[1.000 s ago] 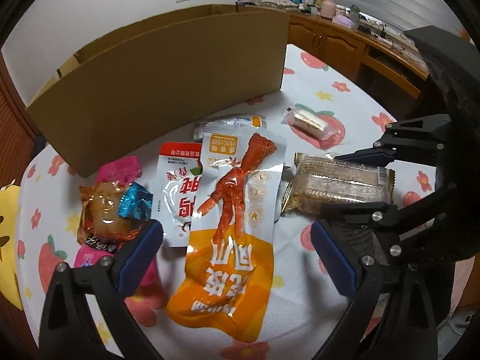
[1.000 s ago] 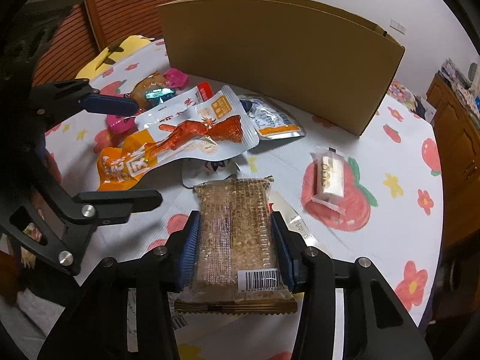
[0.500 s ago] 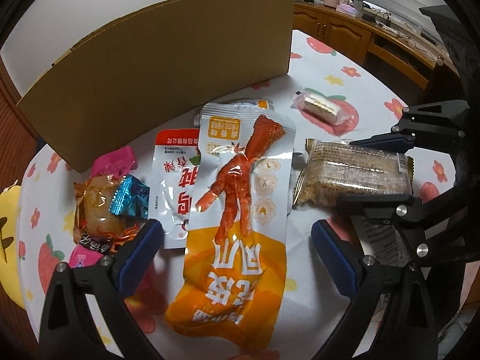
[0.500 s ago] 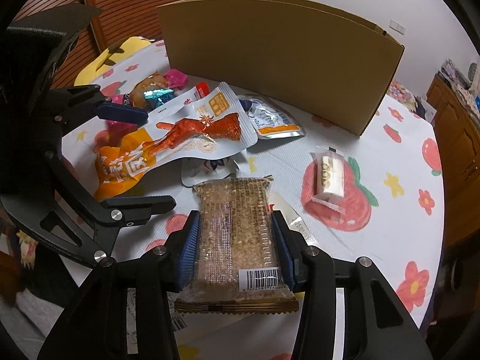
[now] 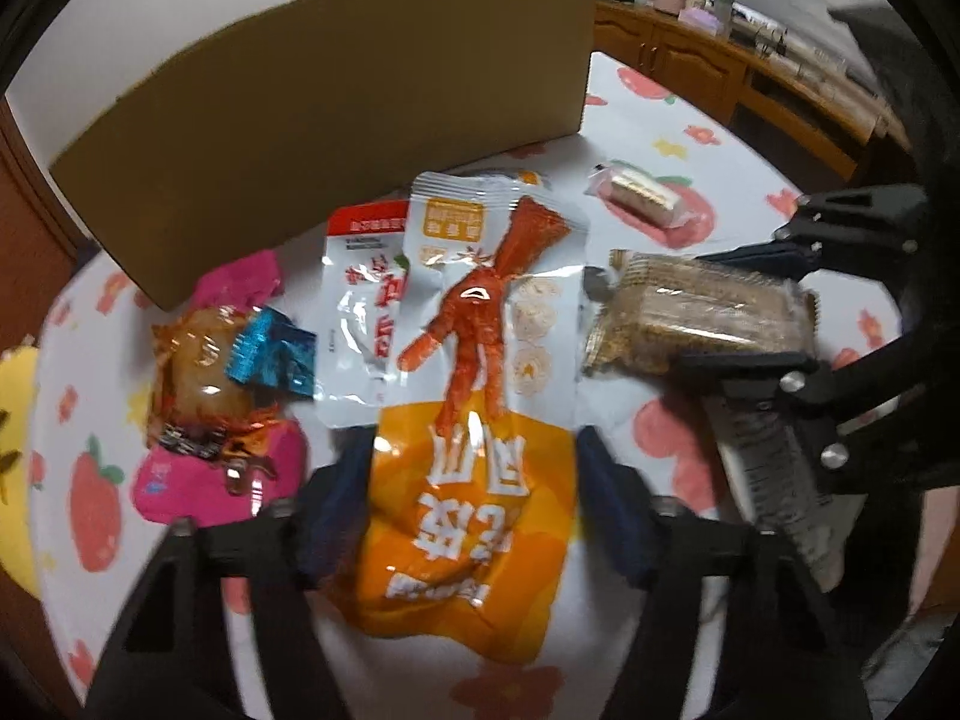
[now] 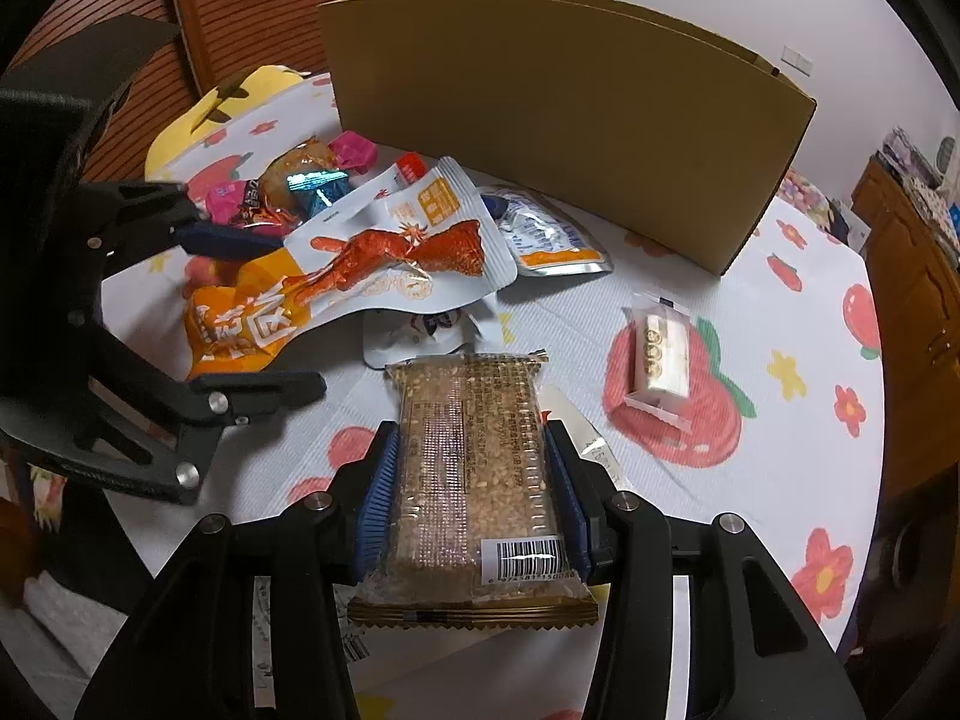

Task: Organize snacks
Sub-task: 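Grasp the orange chicken-feet pouch with the left tool while the right tool grasps the wafer bar, then carry the orange pouch and wafer bar into the cardboard box with both tools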

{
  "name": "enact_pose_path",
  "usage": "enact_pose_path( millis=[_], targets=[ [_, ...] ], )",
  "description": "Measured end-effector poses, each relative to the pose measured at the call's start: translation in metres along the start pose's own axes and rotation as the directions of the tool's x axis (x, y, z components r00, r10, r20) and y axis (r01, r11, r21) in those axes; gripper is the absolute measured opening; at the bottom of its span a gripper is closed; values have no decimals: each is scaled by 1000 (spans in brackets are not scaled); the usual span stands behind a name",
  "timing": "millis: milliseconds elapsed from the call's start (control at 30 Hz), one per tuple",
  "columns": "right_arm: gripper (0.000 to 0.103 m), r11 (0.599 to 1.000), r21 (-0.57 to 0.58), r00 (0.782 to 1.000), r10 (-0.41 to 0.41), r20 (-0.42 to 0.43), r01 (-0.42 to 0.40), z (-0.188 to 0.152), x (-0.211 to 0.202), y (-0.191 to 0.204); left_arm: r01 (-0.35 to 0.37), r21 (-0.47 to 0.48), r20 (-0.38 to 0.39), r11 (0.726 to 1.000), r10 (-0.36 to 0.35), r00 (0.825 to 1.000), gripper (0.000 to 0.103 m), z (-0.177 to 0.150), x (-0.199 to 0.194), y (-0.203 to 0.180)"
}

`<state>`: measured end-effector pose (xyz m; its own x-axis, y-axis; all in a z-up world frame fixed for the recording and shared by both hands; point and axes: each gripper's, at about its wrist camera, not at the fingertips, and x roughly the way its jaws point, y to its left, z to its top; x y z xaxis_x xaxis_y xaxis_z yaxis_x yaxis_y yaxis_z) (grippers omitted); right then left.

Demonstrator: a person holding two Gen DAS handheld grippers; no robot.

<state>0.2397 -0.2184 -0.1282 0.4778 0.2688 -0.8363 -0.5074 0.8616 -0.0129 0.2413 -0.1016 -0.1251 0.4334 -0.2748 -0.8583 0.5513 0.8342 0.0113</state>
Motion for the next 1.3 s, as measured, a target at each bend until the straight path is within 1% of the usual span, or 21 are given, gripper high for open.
enact_pose_path(
  millis=[133,267,400,500,567,733,867,1033,1200,1300],
  targets=[
    [48,1000,-3,1000,-5,-2,5,0,1,1,15,-24,13,1000,-15,1000,58,-4,-3,3],
    [48,1000,-2,1000,-6,-3,6,-2,3,2,24,-58,34,998,-22,999,53,-8,-7,6],
    [44,1000,8,1000,-1,3,1,-3,0,0,39,-68,48,997,-36,998,51,-14,-12,6],
    [43,1000,10,1000,-11,23,11,-5,-5,-1,44,-72,71,996,-39,997,50,-18,-16,4],
    [43,1000,24,999,2,39,-3,-6,-11,-4,48,-84,87,995,-41,995,50,-22,-21,5],
    [43,999,42,997,5,71,-8,-7,-23,-9,60,-112,139,992,-44,989,50,-27,-34,7],
    [43,999,50,995,4,100,-9,-6,-35,-10,67,-119,198,991,-42,979,50,-23,-52,6],
    [43,999,47,988,-5,153,-2,3,-54,-12,61,-119,281,991,-25,959,51,-7,-77,9],
    [43,999,41,976,-2,216,-7,18,-76,-18,79,-121,343,990,-33,939,51,21,-100,21],
    [43,999,41,970,2,244,-13,31,-88,-24,73,-111,372,991,-27,928,51,41,-109,30]
  ],
)
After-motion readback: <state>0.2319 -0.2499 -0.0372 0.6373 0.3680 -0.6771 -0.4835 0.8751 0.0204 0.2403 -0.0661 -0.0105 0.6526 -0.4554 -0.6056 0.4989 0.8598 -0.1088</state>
